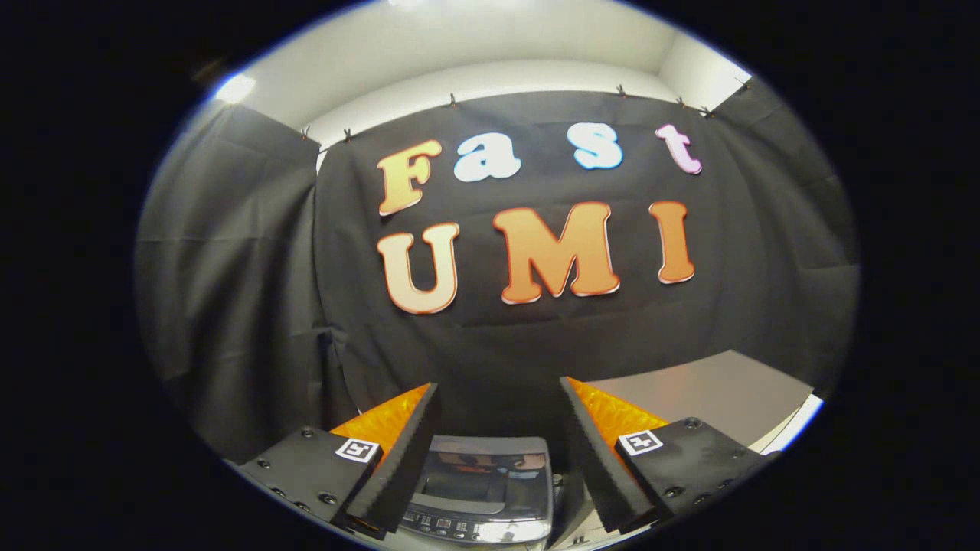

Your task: Put the clothes into the washing machine and then close the washing machine lid.

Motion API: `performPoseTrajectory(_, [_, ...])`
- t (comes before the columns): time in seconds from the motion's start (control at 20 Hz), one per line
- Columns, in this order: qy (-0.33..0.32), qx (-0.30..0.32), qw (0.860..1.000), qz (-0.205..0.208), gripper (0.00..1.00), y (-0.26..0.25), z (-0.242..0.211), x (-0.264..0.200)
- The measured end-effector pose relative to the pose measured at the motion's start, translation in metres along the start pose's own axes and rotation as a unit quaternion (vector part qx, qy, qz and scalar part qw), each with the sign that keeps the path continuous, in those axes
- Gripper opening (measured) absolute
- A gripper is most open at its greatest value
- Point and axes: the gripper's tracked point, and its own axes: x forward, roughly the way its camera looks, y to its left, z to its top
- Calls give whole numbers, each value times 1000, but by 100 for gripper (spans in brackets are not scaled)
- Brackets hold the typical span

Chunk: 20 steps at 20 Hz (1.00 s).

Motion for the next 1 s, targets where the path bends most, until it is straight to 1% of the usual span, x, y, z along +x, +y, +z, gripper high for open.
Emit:
performPoseTrajectory(0.2, [-35,-5,999,-12,98,-42,49,-50])
performPoseTrajectory(0.4, [-61,-24,998,-21,98,-83,81,-99])
performPoseTrajectory(0.6, [-74,-35,996,-35,98,-130,91,-145])
performPoseTrajectory(0.65, [-79,-39,995,-40,98,-138,100,-162])
performPoseTrajectory(0.75, [-82,-44,994,-49,98,-156,106,-180])
performPoseTrajectory(1.0, [-79,-42,994,-56,98,-184,95,-228])
